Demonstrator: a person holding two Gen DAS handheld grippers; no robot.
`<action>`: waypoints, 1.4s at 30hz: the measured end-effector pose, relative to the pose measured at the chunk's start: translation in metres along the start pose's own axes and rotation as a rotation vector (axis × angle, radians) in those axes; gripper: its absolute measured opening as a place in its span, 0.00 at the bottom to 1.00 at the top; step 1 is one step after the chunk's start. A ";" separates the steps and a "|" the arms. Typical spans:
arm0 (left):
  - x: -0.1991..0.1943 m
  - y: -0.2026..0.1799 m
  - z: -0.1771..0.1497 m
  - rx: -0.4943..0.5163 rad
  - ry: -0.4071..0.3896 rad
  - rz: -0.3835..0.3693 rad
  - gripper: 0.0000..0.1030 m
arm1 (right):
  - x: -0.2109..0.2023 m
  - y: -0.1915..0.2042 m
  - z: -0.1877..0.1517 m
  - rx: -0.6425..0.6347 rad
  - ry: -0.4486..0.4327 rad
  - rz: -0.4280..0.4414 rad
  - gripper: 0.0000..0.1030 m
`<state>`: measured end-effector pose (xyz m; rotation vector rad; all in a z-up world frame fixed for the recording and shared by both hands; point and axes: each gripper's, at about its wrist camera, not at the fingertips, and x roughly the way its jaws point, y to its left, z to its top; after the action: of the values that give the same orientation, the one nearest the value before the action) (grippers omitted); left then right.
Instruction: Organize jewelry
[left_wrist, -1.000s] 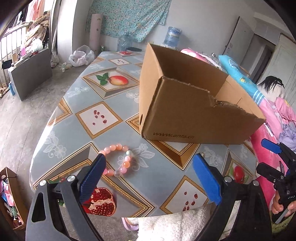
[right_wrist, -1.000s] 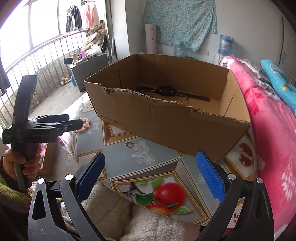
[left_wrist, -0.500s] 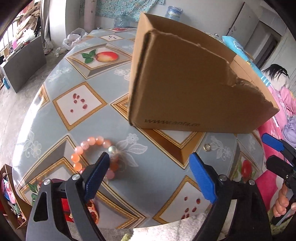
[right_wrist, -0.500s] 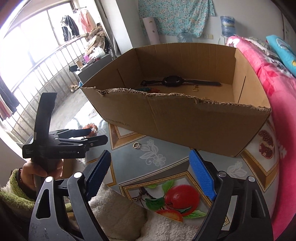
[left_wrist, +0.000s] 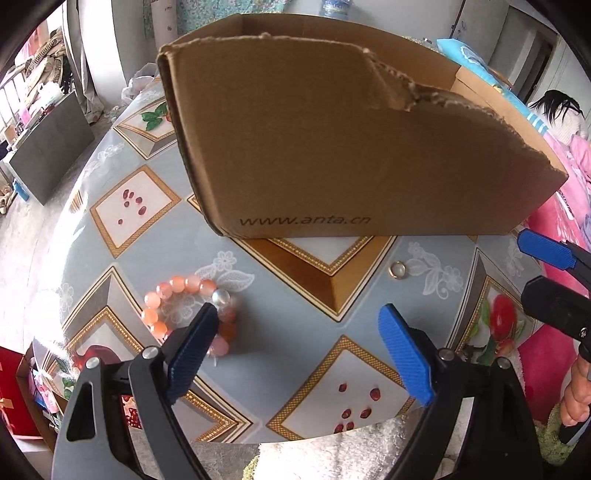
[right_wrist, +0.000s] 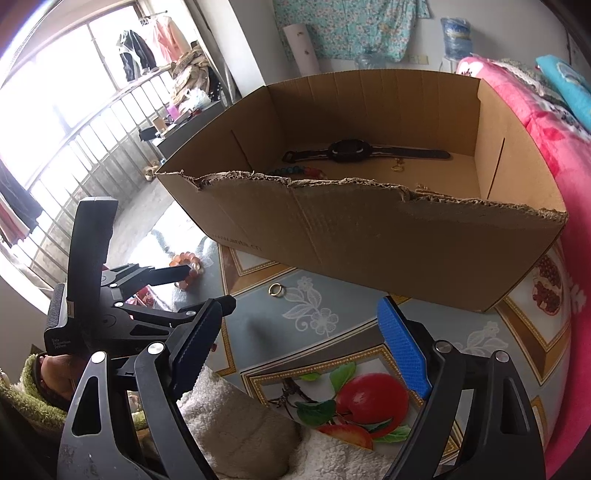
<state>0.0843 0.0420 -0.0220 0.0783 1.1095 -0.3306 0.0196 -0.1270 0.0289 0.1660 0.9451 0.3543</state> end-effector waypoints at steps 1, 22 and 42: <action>0.001 -0.002 0.001 0.001 0.001 0.002 0.85 | 0.001 0.000 0.000 0.002 0.002 0.001 0.79; 0.007 -0.015 -0.001 0.013 0.002 0.023 0.89 | 0.006 -0.006 -0.001 0.028 0.023 0.011 0.79; 0.016 -0.037 -0.001 0.060 -0.016 0.088 0.95 | 0.004 -0.007 -0.001 0.049 0.022 0.011 0.79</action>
<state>0.0785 0.0038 -0.0327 0.1770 1.0767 -0.2852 0.0224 -0.1321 0.0226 0.2126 0.9757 0.3441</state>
